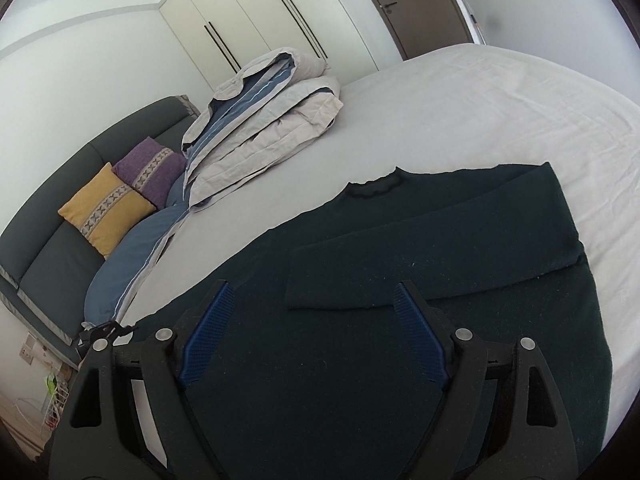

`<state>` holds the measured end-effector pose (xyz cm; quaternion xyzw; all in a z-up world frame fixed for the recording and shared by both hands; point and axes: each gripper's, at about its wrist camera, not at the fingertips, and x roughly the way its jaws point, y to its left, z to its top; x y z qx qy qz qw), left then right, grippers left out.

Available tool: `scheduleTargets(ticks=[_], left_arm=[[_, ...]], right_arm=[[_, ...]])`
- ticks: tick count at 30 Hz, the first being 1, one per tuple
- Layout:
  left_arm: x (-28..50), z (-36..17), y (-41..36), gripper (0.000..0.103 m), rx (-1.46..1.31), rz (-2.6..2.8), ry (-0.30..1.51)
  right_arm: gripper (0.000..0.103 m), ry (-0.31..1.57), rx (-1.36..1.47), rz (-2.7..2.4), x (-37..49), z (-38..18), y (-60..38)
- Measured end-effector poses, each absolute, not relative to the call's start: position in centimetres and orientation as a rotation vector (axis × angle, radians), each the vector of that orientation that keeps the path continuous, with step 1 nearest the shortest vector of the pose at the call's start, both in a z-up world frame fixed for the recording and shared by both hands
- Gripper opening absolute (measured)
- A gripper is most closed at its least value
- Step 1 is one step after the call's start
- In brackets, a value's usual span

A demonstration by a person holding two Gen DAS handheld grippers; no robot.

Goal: Fold small clothes

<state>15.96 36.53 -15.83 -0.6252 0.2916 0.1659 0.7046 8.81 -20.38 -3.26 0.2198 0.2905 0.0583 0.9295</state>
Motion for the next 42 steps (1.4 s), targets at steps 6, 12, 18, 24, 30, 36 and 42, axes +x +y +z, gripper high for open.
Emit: scheduleTargets(ticks=[6, 12, 18, 24, 30, 36, 42], left_arm=[[17.8, -9.6, 31.5, 0.008, -1.103, 0.3, 0.668], [22.2, -2.6, 14.6, 0.008, -0.645, 0.021, 0.719], [22.4, -3.8, -4.9, 0.008, -0.266, -0.218, 0.764], [22.5, -10.2, -12.8, 0.044, -0.068, -0.28, 0.901], [18.4, -7.2, -9.2, 0.103, -0.036, -0.288, 0.755], [16.5, -7.2, -2.3, 0.099, -0.23, -0.263, 0.798], [15.6, -7.2, 4.0, 0.094, -0.364, -0.179, 0.806]], right_arm=[[0.079, 0.598, 0.491, 0.099, 7.5, -4.3, -23.2], [0.076, 0.603, 0.529, 0.055, 5.9, -5.9, -26.2], [0.076, 0.6, 0.595, 0.002, 4.4, -7.5, -30.0], [0.077, 0.641, 0.653, -0.058, 3.9, -9.2, -33.3], [0.077, 0.708, 0.659, 0.003, 7.5, -10.3, -32.5], [0.077, 0.807, 0.595, 0.135, 15.5, -10.1, -26.8], [0.076, 0.968, 0.488, 0.135, 23.3, -12.0, -21.2]])
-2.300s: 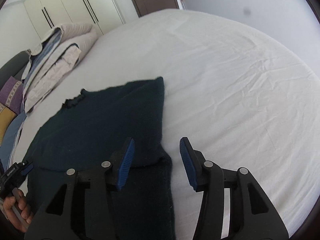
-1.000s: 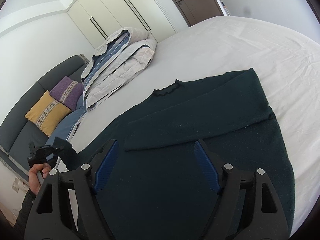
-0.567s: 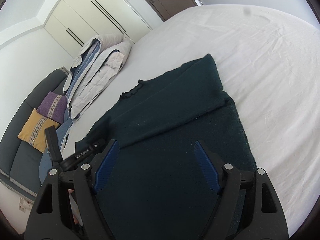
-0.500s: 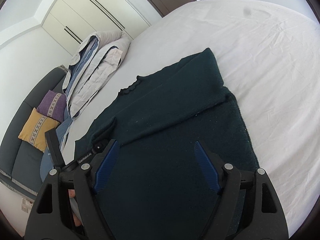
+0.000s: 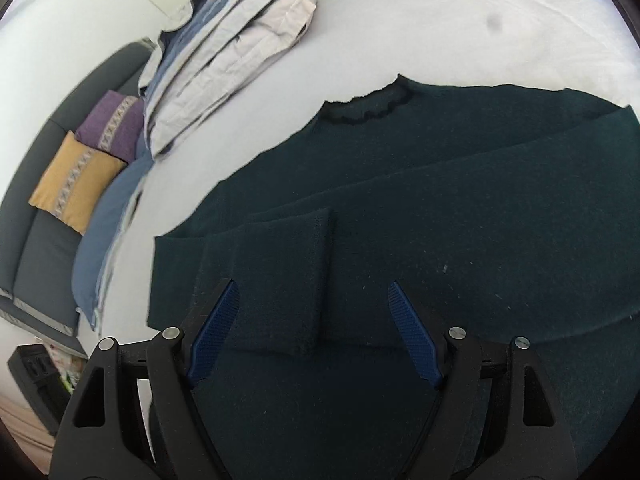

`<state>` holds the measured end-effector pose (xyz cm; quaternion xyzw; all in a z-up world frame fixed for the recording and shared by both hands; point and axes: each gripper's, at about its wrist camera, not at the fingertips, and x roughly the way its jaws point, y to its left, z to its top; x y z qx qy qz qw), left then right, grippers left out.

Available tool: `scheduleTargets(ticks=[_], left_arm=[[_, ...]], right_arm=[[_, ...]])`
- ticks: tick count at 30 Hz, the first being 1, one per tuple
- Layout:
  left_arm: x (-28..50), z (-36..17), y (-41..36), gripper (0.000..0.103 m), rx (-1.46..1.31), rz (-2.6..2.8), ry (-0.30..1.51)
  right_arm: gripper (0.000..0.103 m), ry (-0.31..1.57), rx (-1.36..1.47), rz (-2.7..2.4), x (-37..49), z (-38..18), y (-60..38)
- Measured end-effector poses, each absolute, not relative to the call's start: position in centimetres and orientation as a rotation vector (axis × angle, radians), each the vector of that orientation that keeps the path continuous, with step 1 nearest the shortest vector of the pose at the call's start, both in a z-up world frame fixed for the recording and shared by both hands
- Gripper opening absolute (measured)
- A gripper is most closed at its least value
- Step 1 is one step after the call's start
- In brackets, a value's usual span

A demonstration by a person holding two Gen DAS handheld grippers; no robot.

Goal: Fold small clothes

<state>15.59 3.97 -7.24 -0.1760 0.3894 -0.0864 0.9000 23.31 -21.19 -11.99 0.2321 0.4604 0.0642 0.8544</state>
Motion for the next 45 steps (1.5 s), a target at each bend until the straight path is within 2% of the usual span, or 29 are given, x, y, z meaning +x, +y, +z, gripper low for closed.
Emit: scheduleTargets(ticks=[2, 4, 5, 7, 17, 21, 27, 38, 39, 41, 43, 44, 45], left_arm=[[15.5, -7.2, 5.3, 0.092, -0.37, -0.165, 0.803], [15.6, -7.1, 6.2, 0.089, -0.37, -0.149, 0.801], [15.6, -7.1, 6.7, 0.088, -0.381, -0.149, 0.802], [15.7, -7.1, 7.5, 0.087, -0.401, -0.141, 0.8], [17.6, -6.6, 8.7, 0.085, -0.433, -0.121, 0.801], [18.4, -6.4, 8.8, 0.085, -0.419, -0.116, 0.802], [21.3, -7.2, 8.3, 0.075, -0.394, -0.11, 0.853], [31.3, -9.9, 5.5, 0.075, -0.281, -0.059, 0.975], [31.9, -10.3, 5.0, 0.073, -0.268, -0.064, 0.987], [32.7, -11.1, 4.2, 0.06, -0.247, -0.07, 1.008], [33.1, -11.7, 3.6, 0.041, -0.226, -0.062, 1.012], [33.2, -11.9, 3.5, 0.037, -0.222, -0.056, 1.005], [33.2, -12.0, 3.5, 0.028, -0.23, -0.056, 1.001]], right_arm=[[0.06, 1.035, 0.462, 0.127, 25.2, -13.3, -19.8], [0.031, 1.046, 0.374, 0.103, 26.2, -13.5, -18.5], [0.029, 1.044, 0.342, 0.101, 26.3, -13.4, -17.9], [0.007, 1.023, 0.291, 0.083, 26.3, -12.7, -17.4], [0.005, 0.909, 0.371, 0.086, 24.1, -9.0, -23.0], [0.005, 0.914, 0.412, 0.045, 23.2, -9.5, -26.6], [0.006, 0.931, 0.441, -0.009, 22.4, -11.0, -30.3], [0.006, 0.928, 0.405, -0.014, 23.8, -12.6, -30.4], [0.006, 0.921, 0.398, -0.017, 23.8, -12.5, -30.3], [0.006, 0.899, 0.376, -0.018, 23.9, -12.1, -29.9], [0.005, 0.882, 0.358, -0.023, 24.0, -11.7, -29.8], [0.005, 0.879, 0.353, -0.023, 24.1, -11.6, -29.8], [0.005, 0.879, 0.35, -0.027, 24.2, -11.5, -29.8]])
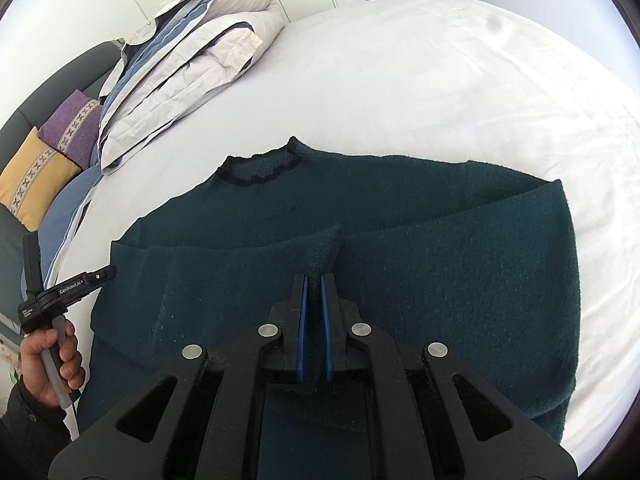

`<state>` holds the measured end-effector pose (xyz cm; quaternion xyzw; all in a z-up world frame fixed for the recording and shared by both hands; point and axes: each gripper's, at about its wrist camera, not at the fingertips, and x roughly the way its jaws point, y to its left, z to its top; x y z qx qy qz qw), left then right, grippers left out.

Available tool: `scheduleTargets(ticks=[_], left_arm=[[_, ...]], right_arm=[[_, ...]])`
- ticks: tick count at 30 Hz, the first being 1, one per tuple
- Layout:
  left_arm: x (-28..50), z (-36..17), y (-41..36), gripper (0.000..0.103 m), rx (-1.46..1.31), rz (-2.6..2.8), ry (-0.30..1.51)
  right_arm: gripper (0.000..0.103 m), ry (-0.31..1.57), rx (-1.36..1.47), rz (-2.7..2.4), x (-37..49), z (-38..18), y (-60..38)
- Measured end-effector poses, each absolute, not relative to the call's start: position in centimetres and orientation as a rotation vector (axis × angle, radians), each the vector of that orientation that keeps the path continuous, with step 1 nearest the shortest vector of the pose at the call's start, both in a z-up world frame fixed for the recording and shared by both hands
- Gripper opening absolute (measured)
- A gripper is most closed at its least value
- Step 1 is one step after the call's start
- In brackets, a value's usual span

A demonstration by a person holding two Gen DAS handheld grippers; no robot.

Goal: Fold small clothes

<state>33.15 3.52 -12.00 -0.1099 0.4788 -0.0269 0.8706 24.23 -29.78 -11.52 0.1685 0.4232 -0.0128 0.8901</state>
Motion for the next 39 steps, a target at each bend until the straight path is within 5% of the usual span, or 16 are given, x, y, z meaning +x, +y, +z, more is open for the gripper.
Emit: scheduleTargets(ticks=[3, 15, 17, 19, 21, 23, 24, 27, 39], left_arm=[[33.0, -12.0, 3.6, 0.012, -0.241, -0.059, 0.99], [31.9, -11.7, 3.0, 0.012, -0.157, -0.041, 0.93], [30.9, -10.8, 3.4, 0.012, -0.179, -0.041, 0.913], [29.6, -9.9, 3.5, 0.021, -0.199, -0.051, 0.897], [28.6, -9.8, 3.1, 0.026, -0.19, -0.056, 0.902], [28.2, -10.9, 2.4, 0.026, -0.147, -0.056, 0.94], [28.1, -11.6, 2.1, 0.026, -0.127, -0.048, 0.954], [28.1, -12.8, 2.1, 0.024, -0.107, -0.042, 0.954], [27.7, -13.0, 2.8, 0.018, -0.113, -0.043, 0.929]], right_arm=[[0.005, 0.867, 0.345, -0.046, 24.0, -11.6, -30.0], [0.005, 0.874, 0.458, -0.08, 23.2, -13.7, -32.4], [0.022, 0.821, 0.477, -0.068, 22.8, -12.5, -32.5], [0.058, 0.805, 0.47, -0.046, 22.7, -11.8, -32.1], [0.057, 0.822, 0.46, -0.029, 23.0, -11.7, -31.3], [0.047, 0.87, 0.411, -0.008, 23.7, -12.2, -29.9], [0.025, 0.902, 0.376, -0.003, 24.1, -12.6, -29.1], [0.01, 0.941, 0.242, -0.071, 24.0, -13.4, -27.3], [0.0, 0.906, 0.322, -0.147, 22.2, -14.4, -31.4]])
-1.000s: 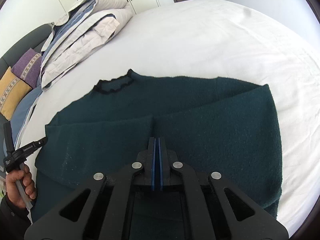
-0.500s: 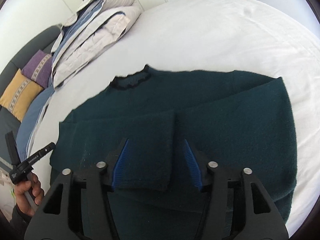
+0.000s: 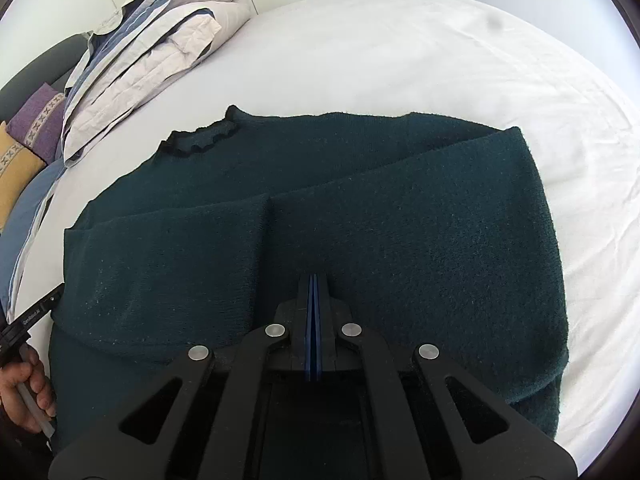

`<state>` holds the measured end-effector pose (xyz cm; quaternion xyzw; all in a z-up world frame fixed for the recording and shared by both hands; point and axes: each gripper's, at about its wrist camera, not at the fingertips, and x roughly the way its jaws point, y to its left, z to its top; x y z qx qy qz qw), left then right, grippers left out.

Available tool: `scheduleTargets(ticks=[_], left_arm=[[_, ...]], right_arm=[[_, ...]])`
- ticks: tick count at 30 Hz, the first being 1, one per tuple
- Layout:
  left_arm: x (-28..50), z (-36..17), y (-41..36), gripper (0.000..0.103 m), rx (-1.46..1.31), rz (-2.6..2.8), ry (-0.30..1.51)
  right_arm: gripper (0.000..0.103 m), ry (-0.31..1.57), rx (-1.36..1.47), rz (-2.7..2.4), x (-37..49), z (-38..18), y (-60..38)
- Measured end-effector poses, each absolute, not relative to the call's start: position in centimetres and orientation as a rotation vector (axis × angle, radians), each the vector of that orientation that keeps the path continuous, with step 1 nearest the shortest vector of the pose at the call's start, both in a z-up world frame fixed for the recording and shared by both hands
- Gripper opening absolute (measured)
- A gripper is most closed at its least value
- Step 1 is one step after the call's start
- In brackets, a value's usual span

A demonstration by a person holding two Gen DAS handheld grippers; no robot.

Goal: Fold small clothes

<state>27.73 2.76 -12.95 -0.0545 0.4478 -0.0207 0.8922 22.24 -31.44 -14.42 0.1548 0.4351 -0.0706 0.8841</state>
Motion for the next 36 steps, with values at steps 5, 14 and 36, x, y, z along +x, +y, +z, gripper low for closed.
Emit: scheduleTargets(ticks=[5, 14, 36], left_arm=[[27.7, -13.0, 3.2, 0.02, -0.143, -0.055, 0.928], [27.7, -13.2, 3.3, 0.022, -0.146, -0.064, 0.927], [7.5, -10.5, 9.5, 0.07, -0.229, -0.195, 1.023]], right_arm=[[0.025, 0.752, 0.466, -0.084, 19.9, -11.5, -31.9], [0.011, 0.951, 0.304, -0.077, 22.3, -14.0, -27.6], [0.057, 0.736, 0.388, 0.049, 1.8, -7.5, -26.9]])
